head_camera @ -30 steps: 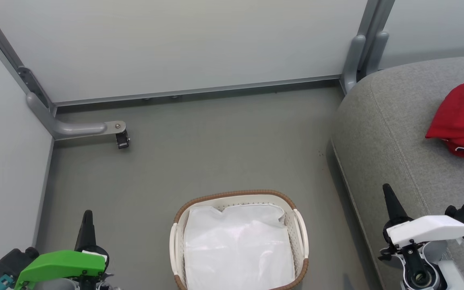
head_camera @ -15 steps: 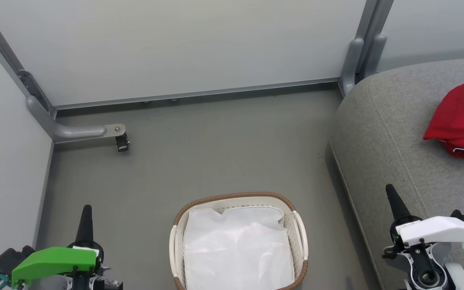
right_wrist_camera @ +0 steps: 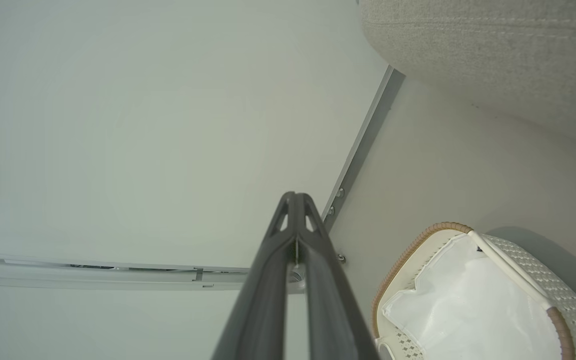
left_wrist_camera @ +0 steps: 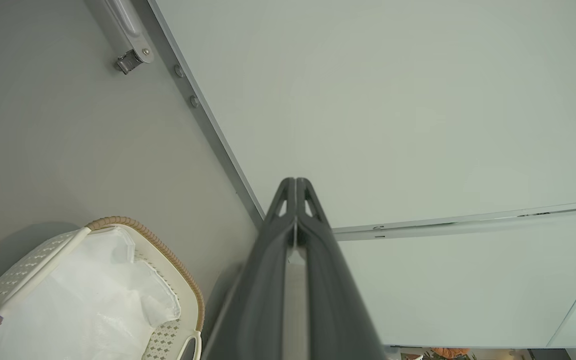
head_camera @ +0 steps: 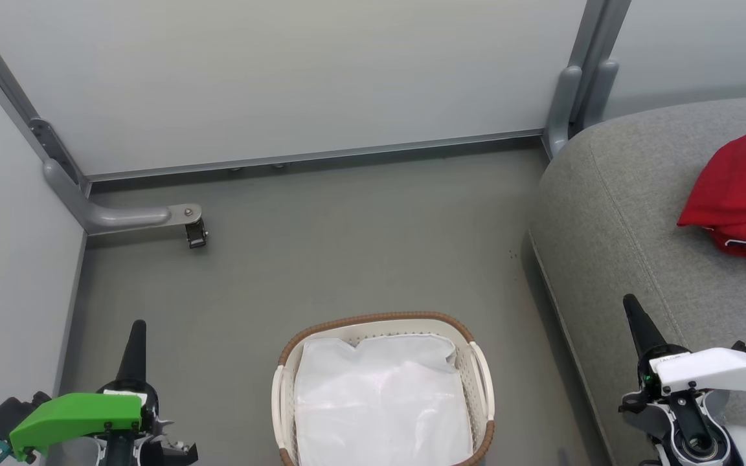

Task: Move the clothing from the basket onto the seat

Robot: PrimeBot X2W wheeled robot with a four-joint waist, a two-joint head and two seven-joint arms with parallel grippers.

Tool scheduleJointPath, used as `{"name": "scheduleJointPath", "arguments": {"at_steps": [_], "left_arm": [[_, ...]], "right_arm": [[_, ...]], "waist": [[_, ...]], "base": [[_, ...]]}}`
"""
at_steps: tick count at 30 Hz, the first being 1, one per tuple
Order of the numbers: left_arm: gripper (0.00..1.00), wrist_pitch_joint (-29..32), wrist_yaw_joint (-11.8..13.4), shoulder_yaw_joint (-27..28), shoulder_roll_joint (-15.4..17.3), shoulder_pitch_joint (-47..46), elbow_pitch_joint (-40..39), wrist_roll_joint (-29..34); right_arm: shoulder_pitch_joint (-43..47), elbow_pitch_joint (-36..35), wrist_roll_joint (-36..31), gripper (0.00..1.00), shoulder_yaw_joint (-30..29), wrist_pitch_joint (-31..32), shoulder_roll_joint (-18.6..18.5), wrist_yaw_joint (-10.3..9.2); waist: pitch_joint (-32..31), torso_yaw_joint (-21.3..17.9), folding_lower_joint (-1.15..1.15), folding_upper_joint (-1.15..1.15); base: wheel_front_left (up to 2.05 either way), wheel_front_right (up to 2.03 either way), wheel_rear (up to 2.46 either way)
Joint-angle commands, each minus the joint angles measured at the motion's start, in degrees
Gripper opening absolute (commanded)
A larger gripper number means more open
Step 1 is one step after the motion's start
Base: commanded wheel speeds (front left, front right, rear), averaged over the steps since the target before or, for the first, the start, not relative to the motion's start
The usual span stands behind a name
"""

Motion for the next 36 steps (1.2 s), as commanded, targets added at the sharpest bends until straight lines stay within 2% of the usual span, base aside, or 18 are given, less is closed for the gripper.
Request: {"name": "scheduleJointPath", "arguments": {"at_steps": [1, 36], "left_arm": [[0.0, 0.31, -0.23, 0.28, 0.46, -1.18, -0.48, -1.25], [0.0, 4.05, -1.18, 1.41, 0.55, -1.92, -1.71, -14.73]], "right_arm": [[0.61, -0.68, 1.3, 0.0, -0.33, 0.38, -0.15, 0.01], [1.73, -2.64, 14.73, 0.0, -2.46, 4.02, 0.16, 0.0]], "waist": [[-0.06, -0.02, 0.0, 0.0], [-1.48, -0.45, 0.0, 0.0]], "base": [[0.0, 0.0, 0.0], [0.0, 0.0, 0.0]]}}
